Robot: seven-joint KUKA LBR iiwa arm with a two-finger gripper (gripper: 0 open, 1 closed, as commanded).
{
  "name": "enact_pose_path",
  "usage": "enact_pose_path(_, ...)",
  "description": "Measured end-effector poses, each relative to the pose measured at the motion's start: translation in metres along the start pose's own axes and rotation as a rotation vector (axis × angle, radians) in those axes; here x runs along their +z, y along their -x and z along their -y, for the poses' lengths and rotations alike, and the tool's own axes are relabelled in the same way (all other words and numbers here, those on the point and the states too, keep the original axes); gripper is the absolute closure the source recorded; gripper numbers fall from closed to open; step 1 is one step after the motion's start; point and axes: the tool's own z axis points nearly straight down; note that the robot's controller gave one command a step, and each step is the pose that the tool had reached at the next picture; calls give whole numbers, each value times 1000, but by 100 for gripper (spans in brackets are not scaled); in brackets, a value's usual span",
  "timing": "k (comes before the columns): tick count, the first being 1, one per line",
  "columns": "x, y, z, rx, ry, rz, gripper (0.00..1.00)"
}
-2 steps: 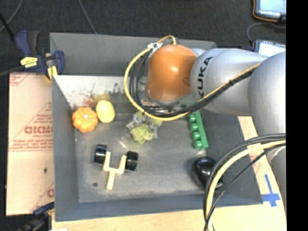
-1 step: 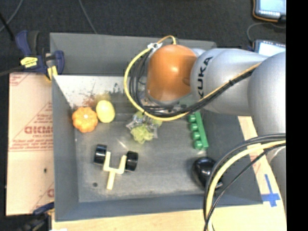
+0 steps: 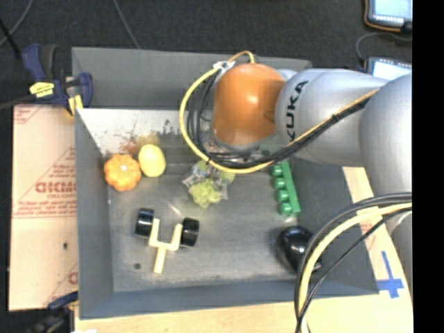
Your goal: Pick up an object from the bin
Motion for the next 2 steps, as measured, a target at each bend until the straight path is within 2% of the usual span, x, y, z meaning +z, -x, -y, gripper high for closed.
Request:
enact_pose_path(1, -20, -1, -2, 0, 6, -5, 100)
enact_pose_path(2, -40, 0, 1, 2, -1, 0, 100)
